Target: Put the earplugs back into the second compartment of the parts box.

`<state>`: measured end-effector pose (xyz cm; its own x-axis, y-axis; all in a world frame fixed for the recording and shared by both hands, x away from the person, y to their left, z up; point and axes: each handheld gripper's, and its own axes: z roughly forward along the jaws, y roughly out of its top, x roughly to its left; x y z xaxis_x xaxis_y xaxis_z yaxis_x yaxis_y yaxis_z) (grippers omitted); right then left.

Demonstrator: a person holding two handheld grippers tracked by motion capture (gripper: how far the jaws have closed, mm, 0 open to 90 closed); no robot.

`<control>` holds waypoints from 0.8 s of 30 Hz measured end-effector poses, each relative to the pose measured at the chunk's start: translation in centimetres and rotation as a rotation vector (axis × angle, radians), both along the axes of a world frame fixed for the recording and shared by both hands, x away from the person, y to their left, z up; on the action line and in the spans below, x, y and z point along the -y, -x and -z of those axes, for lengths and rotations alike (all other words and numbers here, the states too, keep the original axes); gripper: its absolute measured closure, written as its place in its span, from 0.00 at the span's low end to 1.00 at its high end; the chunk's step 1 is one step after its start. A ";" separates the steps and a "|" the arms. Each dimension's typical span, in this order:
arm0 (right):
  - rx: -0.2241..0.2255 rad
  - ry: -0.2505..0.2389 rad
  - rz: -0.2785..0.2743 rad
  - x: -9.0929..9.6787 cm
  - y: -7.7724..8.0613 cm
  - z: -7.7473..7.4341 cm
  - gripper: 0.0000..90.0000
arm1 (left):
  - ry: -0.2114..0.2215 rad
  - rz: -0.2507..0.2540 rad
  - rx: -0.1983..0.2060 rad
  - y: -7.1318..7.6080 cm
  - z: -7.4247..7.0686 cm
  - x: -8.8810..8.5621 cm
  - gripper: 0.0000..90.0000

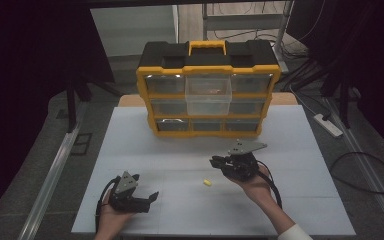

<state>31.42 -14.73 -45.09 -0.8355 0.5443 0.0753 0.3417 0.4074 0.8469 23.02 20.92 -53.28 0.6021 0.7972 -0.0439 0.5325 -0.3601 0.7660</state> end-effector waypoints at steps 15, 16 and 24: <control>0.053 -0.066 0.002 0.6 0.9 -2.6 0.89 | -0.004 0.002 -0.001 0.0 0.0 0.0 0.07; 0.053 -0.066 0.002 0.6 0.9 -2.6 0.89 | -0.002 0.000 -0.001 0.0 0.0 0.0 0.07; 0.073 -0.084 0.002 0.9 1.1 -3.6 0.89 | -0.005 0.002 -0.001 0.0 0.0 0.0 0.07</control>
<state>30.28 -15.66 -41.51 -0.8396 0.5399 0.0599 0.2786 0.3332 0.9008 23.04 20.87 -53.33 0.6036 0.7963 -0.0405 0.5323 -0.3646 0.7640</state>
